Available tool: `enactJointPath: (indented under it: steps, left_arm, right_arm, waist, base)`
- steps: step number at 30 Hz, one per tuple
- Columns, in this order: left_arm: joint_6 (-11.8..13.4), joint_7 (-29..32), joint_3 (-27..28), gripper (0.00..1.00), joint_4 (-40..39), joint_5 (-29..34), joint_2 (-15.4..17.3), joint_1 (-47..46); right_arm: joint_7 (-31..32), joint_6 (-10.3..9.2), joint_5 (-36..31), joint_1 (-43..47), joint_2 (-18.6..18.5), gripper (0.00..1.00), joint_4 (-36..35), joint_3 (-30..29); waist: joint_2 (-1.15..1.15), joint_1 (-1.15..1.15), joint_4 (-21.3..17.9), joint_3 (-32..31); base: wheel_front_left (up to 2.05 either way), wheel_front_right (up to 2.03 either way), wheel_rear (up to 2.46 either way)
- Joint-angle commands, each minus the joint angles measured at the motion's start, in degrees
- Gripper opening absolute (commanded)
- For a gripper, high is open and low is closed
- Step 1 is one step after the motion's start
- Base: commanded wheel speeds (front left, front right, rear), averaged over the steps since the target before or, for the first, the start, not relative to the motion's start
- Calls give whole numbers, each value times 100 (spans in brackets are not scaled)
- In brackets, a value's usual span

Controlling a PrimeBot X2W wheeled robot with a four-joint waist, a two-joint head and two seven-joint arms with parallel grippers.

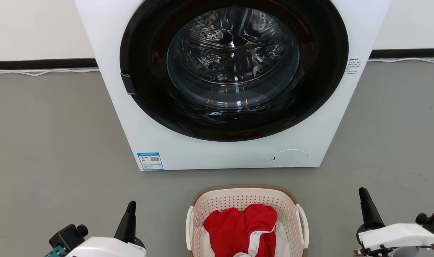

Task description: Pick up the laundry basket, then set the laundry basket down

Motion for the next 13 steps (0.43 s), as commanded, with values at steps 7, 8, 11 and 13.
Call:
enactJointPath:
  steps: [7, 8, 11, 13]
  left_arm:
    - [-113, 110, 214, 0, -129, -486, 47, -360]
    - [-130, 143, 242, 0, -128, -610, 48, -370]
    - [-147, 176, 271, 0, -127, -734, 49, -381]
    - [-173, 225, 315, 0, -125, -919, 51, -396]
  right_arm:
    - [135, 23, 434, -244, 6, 0, -217, -22]
    - [168, 24, 540, -249, 18, 0, -227, -39]
    - [201, 24, 647, -254, 31, 0, -237, -57]
    - [251, 25, 808, -260, 50, 0, -253, -82]
  waist:
    - [0, -1, -6, -7]
    - [0, -1, -7, -10]
    - [0, -1, -9, -12]
    - [0, -1, -12, -15]
  base:
    - [0, 0, 0]
    - [0, 0, 0]
    - [0, 0, 0]
    - [0, 0, 0]
